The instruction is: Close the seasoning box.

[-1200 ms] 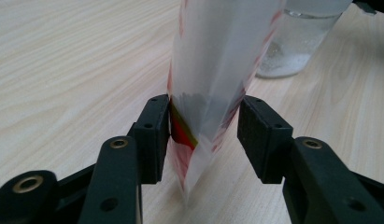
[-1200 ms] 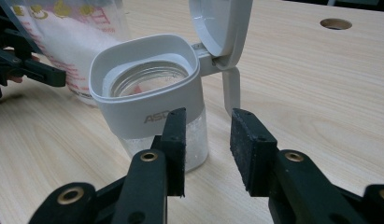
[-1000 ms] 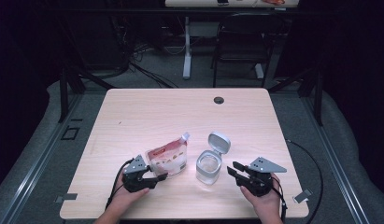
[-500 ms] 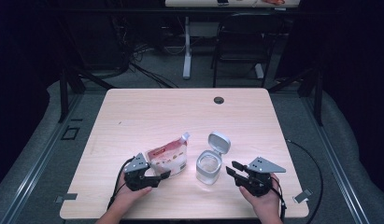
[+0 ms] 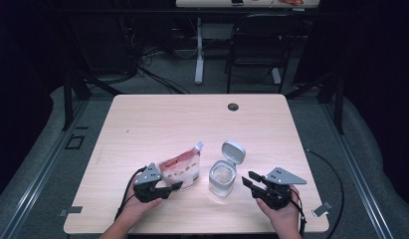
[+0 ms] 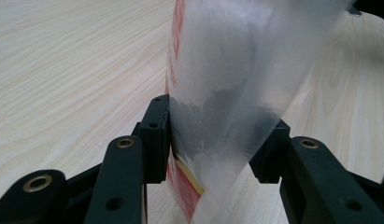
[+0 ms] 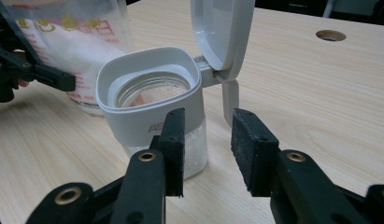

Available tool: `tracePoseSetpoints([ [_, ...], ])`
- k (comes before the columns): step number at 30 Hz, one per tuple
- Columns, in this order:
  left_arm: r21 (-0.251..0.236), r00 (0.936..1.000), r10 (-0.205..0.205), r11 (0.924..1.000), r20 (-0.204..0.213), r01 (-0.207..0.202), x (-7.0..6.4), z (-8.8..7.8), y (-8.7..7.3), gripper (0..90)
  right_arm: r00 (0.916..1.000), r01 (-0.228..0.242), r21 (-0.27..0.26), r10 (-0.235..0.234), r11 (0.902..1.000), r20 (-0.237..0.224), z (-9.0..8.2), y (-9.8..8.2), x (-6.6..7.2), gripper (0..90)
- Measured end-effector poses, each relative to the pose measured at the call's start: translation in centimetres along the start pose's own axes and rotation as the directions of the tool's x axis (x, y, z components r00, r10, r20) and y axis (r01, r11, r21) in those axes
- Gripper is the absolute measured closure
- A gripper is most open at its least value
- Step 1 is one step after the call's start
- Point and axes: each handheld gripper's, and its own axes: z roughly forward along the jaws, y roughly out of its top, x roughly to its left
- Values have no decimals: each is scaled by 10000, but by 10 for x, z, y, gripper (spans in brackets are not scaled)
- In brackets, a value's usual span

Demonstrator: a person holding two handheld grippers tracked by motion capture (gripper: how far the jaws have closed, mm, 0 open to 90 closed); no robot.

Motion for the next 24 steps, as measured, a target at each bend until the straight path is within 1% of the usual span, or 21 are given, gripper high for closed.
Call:
tracePoseSetpoints([
  [1, 11, 10000, 90, 10000, 14, -90, 0, 0, 0, 569, 10000, 0, 9, 0, 10000, 8, 0, 0, 0, 659],
  [2, 62, 9999, 67, 10000, 75, -68, -1, 0, 1, 569, 10000, -6, 13, 6, 10000, 3, 0, 0, 0, 658],
  [4, 79, 9994, 243, 9997, 240, -245, -3, 1, 1, 570, 10000, -29, 15, 29, 10000, 8, 0, 0, 0, 659],
  [7, 118, 9971, 462, 9988, 604, -470, -7, 3, 3, 570, 10000, -40, -49, 40, 10000, 18, -1, 0, -1, 659],
  [8, 141, 9964, 547, 9983, 649, -557, -8, 3, 3, 570, 10000, -21, -29, 21, 10000, 37, -1, 0, -1, 658],
  [11, 66, 9949, 595, 9982, 816, -603, -5, 4, 2, 569, 10000, -44, -58, 44, 10000, 43, -1, 0, -1, 658],
  [12, 43, 9945, 556, 9984, 889, -562, -4, 4, 2, 569, 10000, -45, -63, 45, 10000, 21, -1, 0, -1, 657],
  [16, 41, 9944, 637, 9979, 842, -643, -4, 3, 2, 559, 10000, 3, -21, -3, 10000, -15, -1, 1, 0, 651],
  [19, 113, 9949, 551, 9984, 842, -563, -4, 1, 2, 550, 9999, 108, -35, -109, 9999, -56, -1, 2, 1, 647],
  [21, 104, 9955, 506, 9986, 797, -515, -3, -2, 2, 538, 9997, 255, 64, -255, 9997, -11, -1, 4, 2, 647],
  [23, 147, 9962, 437, 9989, 757, -450, -2, -6, 2, 527, 9993, 386, -11, -386, 9993, -23, -2, 6, 2, 643],
  [24, 179, 9966, 432, 9988, 704, -445, -2, -8, 2, 527, 9993, 369, -94, -370, 9993, -64, -2, 8, 2, 641],
])
